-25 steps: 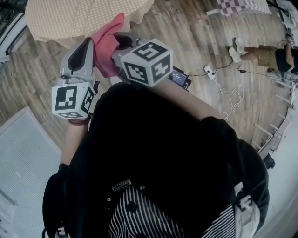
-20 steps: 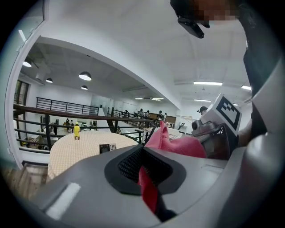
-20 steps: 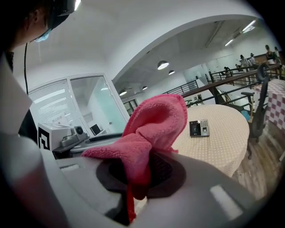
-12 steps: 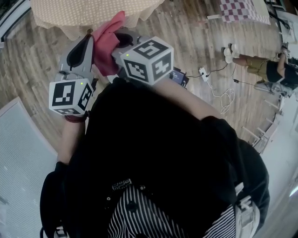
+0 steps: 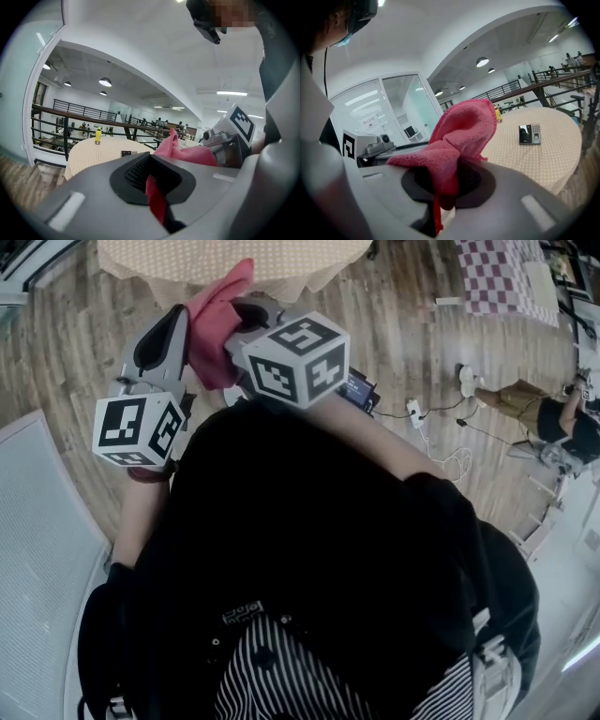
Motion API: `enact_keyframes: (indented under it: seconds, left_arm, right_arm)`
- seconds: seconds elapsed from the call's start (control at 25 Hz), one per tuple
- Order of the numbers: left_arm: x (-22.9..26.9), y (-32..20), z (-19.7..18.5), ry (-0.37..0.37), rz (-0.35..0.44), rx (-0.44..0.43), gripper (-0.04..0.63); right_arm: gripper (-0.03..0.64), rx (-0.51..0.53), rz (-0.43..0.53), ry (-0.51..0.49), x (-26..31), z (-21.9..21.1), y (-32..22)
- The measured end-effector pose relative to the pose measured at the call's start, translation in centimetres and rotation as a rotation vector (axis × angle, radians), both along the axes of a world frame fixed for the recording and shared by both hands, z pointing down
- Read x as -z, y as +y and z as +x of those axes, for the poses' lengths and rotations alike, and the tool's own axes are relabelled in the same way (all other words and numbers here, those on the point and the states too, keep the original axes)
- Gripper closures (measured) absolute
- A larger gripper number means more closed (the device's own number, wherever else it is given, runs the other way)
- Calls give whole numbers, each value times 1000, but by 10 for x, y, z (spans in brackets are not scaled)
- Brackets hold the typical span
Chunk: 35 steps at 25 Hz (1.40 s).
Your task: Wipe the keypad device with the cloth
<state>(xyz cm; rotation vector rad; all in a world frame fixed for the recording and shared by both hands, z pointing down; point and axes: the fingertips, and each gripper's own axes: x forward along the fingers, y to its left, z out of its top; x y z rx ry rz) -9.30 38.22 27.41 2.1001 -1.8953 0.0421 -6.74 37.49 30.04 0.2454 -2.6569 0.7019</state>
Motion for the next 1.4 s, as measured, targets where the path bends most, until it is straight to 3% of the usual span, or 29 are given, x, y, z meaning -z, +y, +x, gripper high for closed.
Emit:
enact_keyframes:
  seconds: [0.36,0.52,0.8,1.4]
  left_arm:
    - [20,-33,-33,-55,20,45,600]
    - [21,-69,-39,-1,21,69,600]
    - [21,-127,-59,8,15,75,600]
    - [27,-286,-50,-49,-53,107,600]
  right_arm:
    - [552,39,0,-80,19,-36,-37]
    - [552,59,-14,-80,20,-42,-73]
    - [552,68,-26,-83,20,-62,-132]
    - [552,109,-88,-121,25,-55,-289]
